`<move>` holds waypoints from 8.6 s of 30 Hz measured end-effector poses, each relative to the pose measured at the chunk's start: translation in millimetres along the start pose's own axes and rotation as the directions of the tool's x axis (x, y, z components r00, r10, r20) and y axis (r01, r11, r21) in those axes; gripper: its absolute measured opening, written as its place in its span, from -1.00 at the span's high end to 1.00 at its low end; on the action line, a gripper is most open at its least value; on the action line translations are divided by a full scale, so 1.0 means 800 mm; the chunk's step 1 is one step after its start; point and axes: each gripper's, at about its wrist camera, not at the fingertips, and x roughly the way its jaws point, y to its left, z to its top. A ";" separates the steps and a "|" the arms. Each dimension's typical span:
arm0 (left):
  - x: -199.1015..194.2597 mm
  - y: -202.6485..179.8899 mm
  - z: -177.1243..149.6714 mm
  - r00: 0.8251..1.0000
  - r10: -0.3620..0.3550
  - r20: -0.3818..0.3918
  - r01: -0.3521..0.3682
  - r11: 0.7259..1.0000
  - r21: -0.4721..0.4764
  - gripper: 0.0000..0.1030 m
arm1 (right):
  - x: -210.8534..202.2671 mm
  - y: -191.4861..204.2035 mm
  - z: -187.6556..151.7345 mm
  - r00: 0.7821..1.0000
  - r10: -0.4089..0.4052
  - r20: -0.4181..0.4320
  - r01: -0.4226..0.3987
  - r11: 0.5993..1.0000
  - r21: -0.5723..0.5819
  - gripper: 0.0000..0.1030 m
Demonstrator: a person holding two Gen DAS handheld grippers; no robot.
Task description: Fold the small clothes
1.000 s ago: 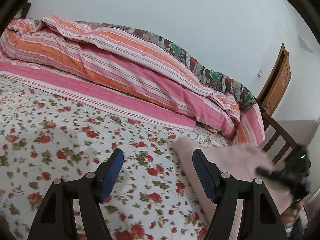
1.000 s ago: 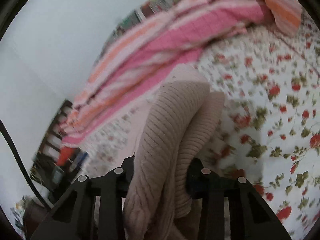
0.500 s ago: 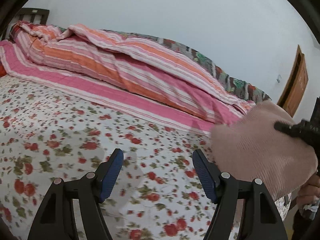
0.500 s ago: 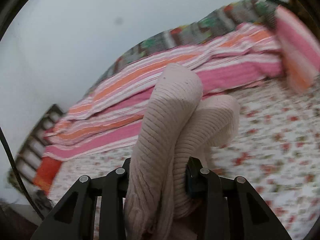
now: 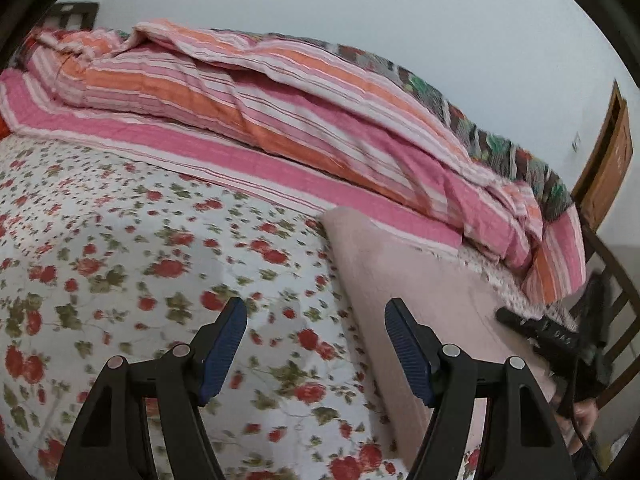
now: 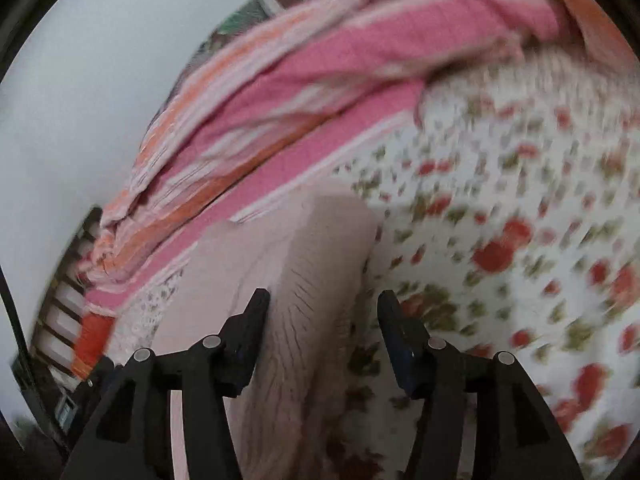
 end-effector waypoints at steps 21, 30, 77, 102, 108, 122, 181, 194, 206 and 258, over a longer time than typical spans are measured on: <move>0.053 -0.101 -0.043 0.997 0.007 -0.075 0.010 0.974 0.225 -0.40 | -0.014 0.038 -0.043 0.996 -0.073 0.059 0.089 0.932 -0.352 0.08; 0.055 -0.096 -0.052 0.997 -0.006 -0.073 0.020 0.980 0.200 -0.48 | -0.013 0.030 -0.046 0.989 -0.127 0.073 0.145 0.923 -0.356 0.01; 0.048 -0.099 -0.063 0.999 0.034 -0.019 -0.029 0.980 0.196 -0.55 | -0.022 0.012 -0.054 0.993 -0.073 0.093 0.096 0.958 -0.270 -0.37; 0.039 -0.104 -0.057 0.999 0.040 -0.004 -0.038 0.978 0.204 -0.54 | -0.071 -0.041 -0.010 0.984 -0.003 0.180 0.015 0.998 -0.064 -0.27; 0.028 -0.098 -0.047 1.000 0.007 0.014 -0.010 0.984 0.177 -0.53 | -0.057 -0.019 -0.012 0.989 0.079 0.123 -0.068 0.994 -0.089 -0.27; 0.037 -0.072 -0.021 0.999 -0.042 -0.026 0.044 0.995 0.091 -0.34 | 0.003 -0.005 -0.006 0.991 0.129 -0.043 -0.130 0.991 -0.041 -0.21; 0.154 -0.102 0.041 0.984 0.141 -0.110 -0.098 0.941 0.324 0.23 | 0.072 0.022 0.038 0.996 -0.010 -0.090 -0.014 0.963 -0.268 -0.04; 0.077 -0.114 -0.014 0.992 0.120 -0.042 -0.099 0.935 0.340 0.00 | 0.034 0.020 0.019 0.999 -0.033 -0.036 0.021 0.957 -0.288 -0.09; 0.039 -0.098 -0.043 0.997 0.073 -0.019 -0.065 0.959 0.278 -0.12 | -0.029 0.023 -0.007 0.999 0.016 0.029 -0.006 0.943 -0.333 -0.09; 0.041 -0.086 -0.042 0.999 -0.014 -0.036 0.022 0.973 0.229 -0.40 | 0.001 0.040 -0.021 0.999 -0.041 0.028 0.049 0.922 -0.385 0.01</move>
